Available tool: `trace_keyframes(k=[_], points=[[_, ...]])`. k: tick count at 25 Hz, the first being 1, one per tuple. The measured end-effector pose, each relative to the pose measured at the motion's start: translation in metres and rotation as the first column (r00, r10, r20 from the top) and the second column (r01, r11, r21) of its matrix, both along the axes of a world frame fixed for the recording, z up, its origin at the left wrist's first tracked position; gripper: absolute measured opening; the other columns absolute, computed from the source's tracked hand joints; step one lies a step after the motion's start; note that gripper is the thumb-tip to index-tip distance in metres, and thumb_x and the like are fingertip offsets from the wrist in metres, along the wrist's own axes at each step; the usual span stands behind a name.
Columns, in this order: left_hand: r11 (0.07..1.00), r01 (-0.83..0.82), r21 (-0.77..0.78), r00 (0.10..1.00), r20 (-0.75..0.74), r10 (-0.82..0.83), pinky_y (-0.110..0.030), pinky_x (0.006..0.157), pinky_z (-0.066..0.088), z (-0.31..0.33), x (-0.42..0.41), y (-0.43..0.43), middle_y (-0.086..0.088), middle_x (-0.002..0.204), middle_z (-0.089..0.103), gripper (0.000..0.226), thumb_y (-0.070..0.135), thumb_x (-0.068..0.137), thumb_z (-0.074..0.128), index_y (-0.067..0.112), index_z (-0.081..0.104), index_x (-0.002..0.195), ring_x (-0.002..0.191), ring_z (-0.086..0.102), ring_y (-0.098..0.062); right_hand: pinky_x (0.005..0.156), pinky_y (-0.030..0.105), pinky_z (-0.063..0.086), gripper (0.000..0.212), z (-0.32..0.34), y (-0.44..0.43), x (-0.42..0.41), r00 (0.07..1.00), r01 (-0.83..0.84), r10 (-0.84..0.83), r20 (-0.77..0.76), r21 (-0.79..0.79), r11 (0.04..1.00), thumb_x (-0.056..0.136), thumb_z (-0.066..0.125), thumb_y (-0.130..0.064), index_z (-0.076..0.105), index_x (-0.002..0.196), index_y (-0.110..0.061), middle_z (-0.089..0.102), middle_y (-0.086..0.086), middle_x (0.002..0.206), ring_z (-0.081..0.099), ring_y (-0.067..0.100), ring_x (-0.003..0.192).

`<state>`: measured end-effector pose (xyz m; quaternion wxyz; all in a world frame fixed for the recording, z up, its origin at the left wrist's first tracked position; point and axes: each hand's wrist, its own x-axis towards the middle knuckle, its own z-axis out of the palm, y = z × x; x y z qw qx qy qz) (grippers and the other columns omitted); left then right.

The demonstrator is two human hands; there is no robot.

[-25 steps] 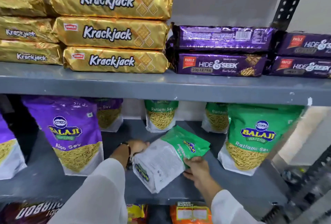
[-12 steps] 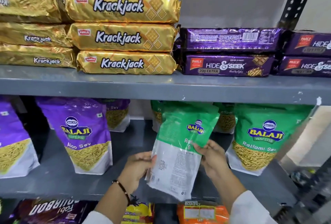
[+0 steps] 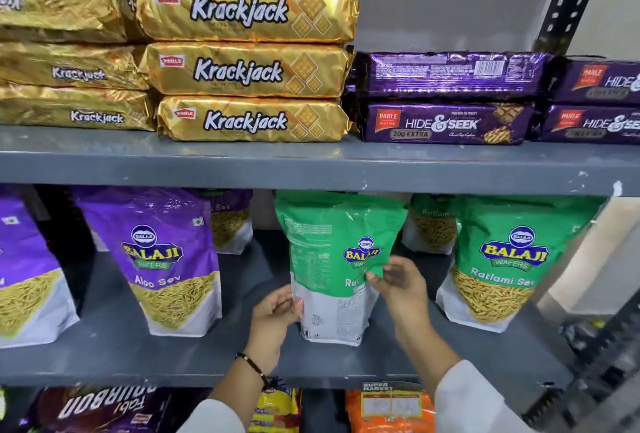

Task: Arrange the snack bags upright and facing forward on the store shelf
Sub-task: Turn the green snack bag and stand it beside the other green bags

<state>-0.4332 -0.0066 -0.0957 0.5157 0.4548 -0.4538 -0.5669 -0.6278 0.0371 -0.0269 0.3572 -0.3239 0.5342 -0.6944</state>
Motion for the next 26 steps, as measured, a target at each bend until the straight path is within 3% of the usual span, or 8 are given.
trace_keyframes(k=[3, 8, 12, 15, 17, 20, 22, 26], points=[[0.999, 0.034, -0.018, 0.999, -0.039, -0.035, -0.009, 0.064, 0.051, 0.003, 0.004, 0.000, 0.017, 0.079, 0.076, 0.035, -0.012, 0.080, 0.055, 0.004, 0.059, 0.110, 0.076, 0.067, 0.004, 0.065, 0.010, 0.041, 0.037, 0.002, 0.035, 0.019, 0.980, 0.063, -0.073, -0.187, -0.059, 0.996, 0.068, 0.066, 0.012, 0.051, 0.073, -0.021, 0.052, 0.002, 0.075, 0.050, 0.003, 0.064], [0.997, -0.058, -0.042, 0.996, -0.074, 0.055, -0.008, 0.063, 0.051, 0.014, 0.004, 0.012, 0.014, 0.078, 0.075, 0.033, -0.008, 0.077, 0.061, 0.015, 0.061, 0.101, 0.074, 0.065, 0.002, 0.091, 0.040, 0.048, 0.046, 0.013, 0.034, 0.036, 0.878, -0.339, 0.387, -0.281, 0.203, 0.918, 0.050, 0.075, -0.017, 0.057, 0.091, -0.030, 0.051, 0.002, 0.111, 0.053, 0.019, 0.101], [0.985, -0.100, -0.141, 0.993, 0.054, 0.108, -0.011, 0.059, 0.048, 0.014, -0.022, 0.047, 0.008, 0.069, 0.068, 0.040, -0.012, 0.065, 0.070, 0.023, 0.057, 0.082, 0.063, 0.059, 0.001, 0.109, 0.022, 0.026, 0.073, 0.021, 0.027, 0.027, 0.769, -0.422, 0.498, -0.400, 0.267, 0.866, 0.054, 0.084, -0.029, 0.049, 0.119, -0.033, 0.029, -0.005, 0.134, 0.032, 0.006, 0.126], [0.973, 0.124, -0.193, 0.986, 0.131, -0.099, -0.010, 0.072, 0.047, 0.010, -0.051, 0.080, 0.016, 0.090, 0.068, 0.051, 0.003, 0.058, 0.077, 0.029, 0.057, 0.096, 0.080, 0.062, 0.002, 0.105, 0.019, 0.026, 0.084, 0.022, 0.025, 0.032, 0.741, -0.271, 0.420, -0.524, 0.340, 0.901, 0.043, 0.080, -0.053, 0.050, 0.119, -0.032, 0.030, -0.007, 0.121, 0.030, 0.006, 0.121], [0.941, 0.239, -0.238, 0.960, 0.205, -0.192, -0.006, 0.077, 0.044, 0.008, -0.057, 0.087, 0.031, 0.100, 0.065, 0.055, 0.007, 0.061, 0.076, 0.036, 0.056, 0.103, 0.089, 0.060, 0.007, 0.094, 0.025, 0.043, 0.066, 0.019, 0.018, 0.029, 0.844, -0.215, 0.299, -0.445, 0.231, 0.949, 0.049, 0.084, -0.040, 0.055, 0.107, -0.029, 0.049, -0.005, 0.111, 0.049, 0.010, 0.107], [0.964, -0.146, -0.221, 0.982, 0.089, 0.169, -0.020, 0.071, 0.049, 0.012, -0.037, 0.055, 0.003, 0.080, 0.073, 0.045, -0.009, 0.070, 0.064, 0.033, 0.064, 0.086, 0.078, 0.064, -0.013, 0.078, 0.025, 0.055, 0.041, 0.018, 0.003, 0.012, 0.928, -0.316, 0.327, -0.179, 0.085, 0.945, 0.067, 0.076, -0.004, 0.058, 0.102, -0.019, 0.069, -0.001, 0.100, 0.063, 0.019, 0.096], [0.950, -0.277, -0.148, 0.961, -0.022, 0.276, -0.018, 0.072, 0.050, 0.020, -0.017, 0.022, -0.004, 0.094, 0.067, 0.040, -0.011, 0.075, 0.058, 0.024, 0.062, 0.093, 0.092, 0.059, -0.023, 0.074, 0.024, 0.058, 0.030, 0.021, -0.008, 0.000, 0.900, -0.425, 0.430, -0.067, 0.082, 0.901, 0.076, 0.064, 0.005, 0.061, 0.100, -0.013, 0.074, -0.004, 0.091, 0.068, 0.017, 0.090], [0.993, -0.051, -0.104, 0.993, -0.110, 0.039, -0.022, 0.079, 0.050, 0.031, -0.003, -0.002, -0.005, 0.114, 0.062, 0.047, 0.000, 0.082, 0.058, 0.011, 0.047, 0.126, 0.102, 0.060, -0.013, 0.067, 0.025, 0.059, 0.021, 0.023, -0.024, -0.008, 0.865, -0.497, 0.502, 0.001, 0.142, 0.856, 0.086, 0.050, 0.005, 0.059, 0.094, -0.012, 0.076, -0.007, 0.077, 0.070, 0.007, 0.072]])
